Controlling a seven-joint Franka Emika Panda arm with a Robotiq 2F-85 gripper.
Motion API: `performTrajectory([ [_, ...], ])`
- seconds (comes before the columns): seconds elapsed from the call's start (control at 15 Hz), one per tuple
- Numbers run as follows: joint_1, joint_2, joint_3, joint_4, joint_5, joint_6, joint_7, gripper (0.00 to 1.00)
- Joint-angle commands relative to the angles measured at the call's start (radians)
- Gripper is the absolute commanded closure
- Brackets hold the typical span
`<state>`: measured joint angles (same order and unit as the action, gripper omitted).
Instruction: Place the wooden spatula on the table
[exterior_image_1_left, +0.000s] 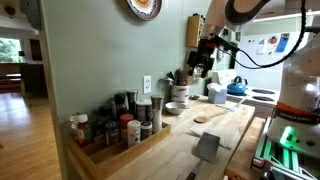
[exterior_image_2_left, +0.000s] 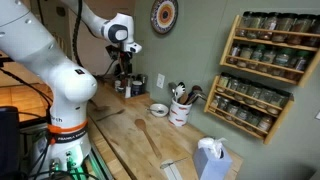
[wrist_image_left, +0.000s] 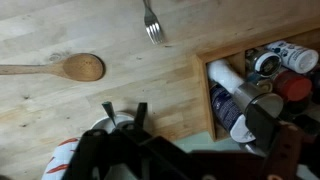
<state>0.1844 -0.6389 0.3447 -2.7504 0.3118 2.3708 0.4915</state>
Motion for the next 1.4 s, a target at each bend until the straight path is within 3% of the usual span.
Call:
performTrajectory([
  [0.0,0.01,0.002,-0.011,-0.002,-0.01,-0.002,0.007,0.0],
  [0.67,-0.002,0.008,-0.022,0.013,-0.014,-0.009,0.006,0.0],
  [1.0,-0.06,0.008,-0.198,0.091,0.005,-0.048,-0.107,0.0],
  [1.33,-0.172,0.037,-0.359,0.2,0.054,-0.147,-0.08,0.0],
])
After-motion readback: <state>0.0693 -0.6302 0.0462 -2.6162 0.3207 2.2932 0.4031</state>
